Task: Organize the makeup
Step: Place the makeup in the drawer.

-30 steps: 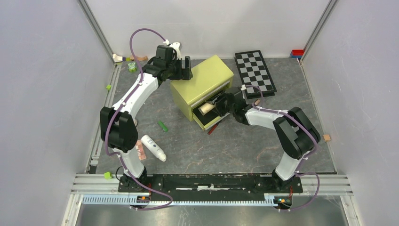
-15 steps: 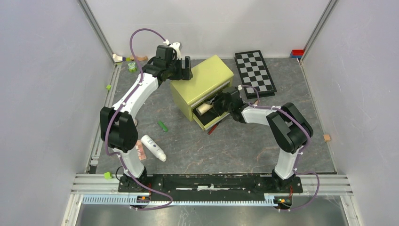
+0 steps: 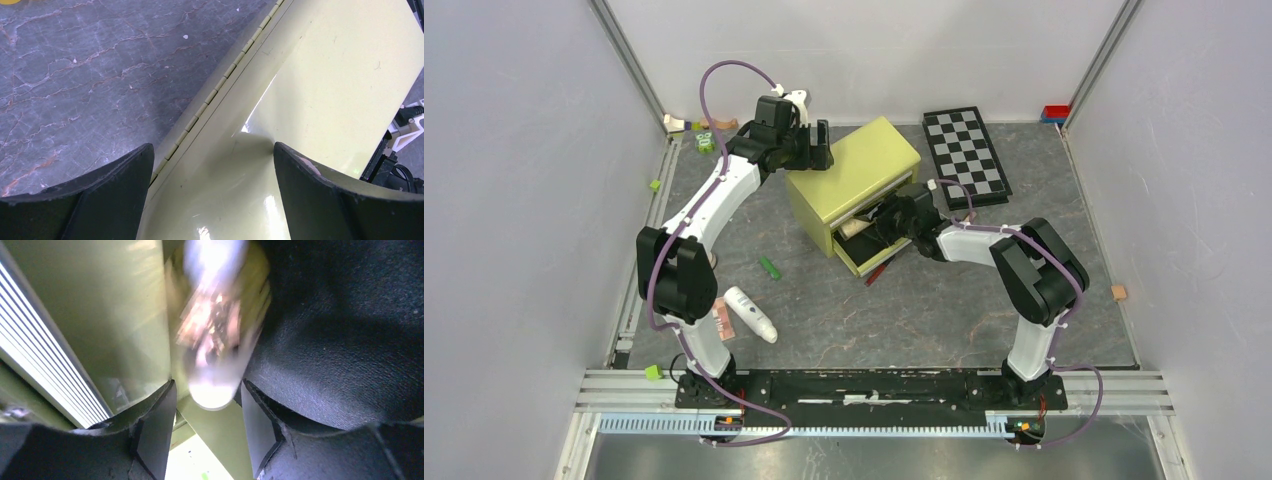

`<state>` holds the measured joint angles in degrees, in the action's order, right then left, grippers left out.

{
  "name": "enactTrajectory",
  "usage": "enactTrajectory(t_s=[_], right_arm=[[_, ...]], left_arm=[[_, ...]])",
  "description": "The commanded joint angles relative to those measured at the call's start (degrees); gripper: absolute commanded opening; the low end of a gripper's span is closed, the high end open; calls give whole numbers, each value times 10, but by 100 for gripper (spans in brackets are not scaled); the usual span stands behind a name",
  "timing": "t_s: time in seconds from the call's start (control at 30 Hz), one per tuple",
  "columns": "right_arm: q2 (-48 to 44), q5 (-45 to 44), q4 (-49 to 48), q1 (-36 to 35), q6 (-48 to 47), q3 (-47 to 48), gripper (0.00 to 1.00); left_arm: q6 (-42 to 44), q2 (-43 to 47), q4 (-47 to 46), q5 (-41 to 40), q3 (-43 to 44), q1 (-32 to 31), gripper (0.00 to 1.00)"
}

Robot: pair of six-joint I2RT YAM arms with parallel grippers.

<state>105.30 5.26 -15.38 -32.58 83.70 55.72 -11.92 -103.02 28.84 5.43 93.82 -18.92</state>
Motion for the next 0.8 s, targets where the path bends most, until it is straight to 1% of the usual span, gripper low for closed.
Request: enactTrajectory(t_s=[0.0, 0.2, 0.4, 0.6, 0.77], right_arm=[[-12, 7, -23, 0, -5, 24, 57], [-19, 1, -17, 0, -13, 24, 58], [-38, -8, -18, 0, -20, 17, 55], [-70, -13, -18, 0, -29, 0, 52], [-114, -23, -18, 0, -43, -31, 51]], left_arm=[[23, -13, 56, -20, -1, 4, 94], [23, -13, 56, -21, 0, 5, 94], [23, -13, 56, -19, 0, 5, 94], [22, -12, 56, -18, 0, 5, 94], [23, -10, 56, -20, 0, 5, 94]])
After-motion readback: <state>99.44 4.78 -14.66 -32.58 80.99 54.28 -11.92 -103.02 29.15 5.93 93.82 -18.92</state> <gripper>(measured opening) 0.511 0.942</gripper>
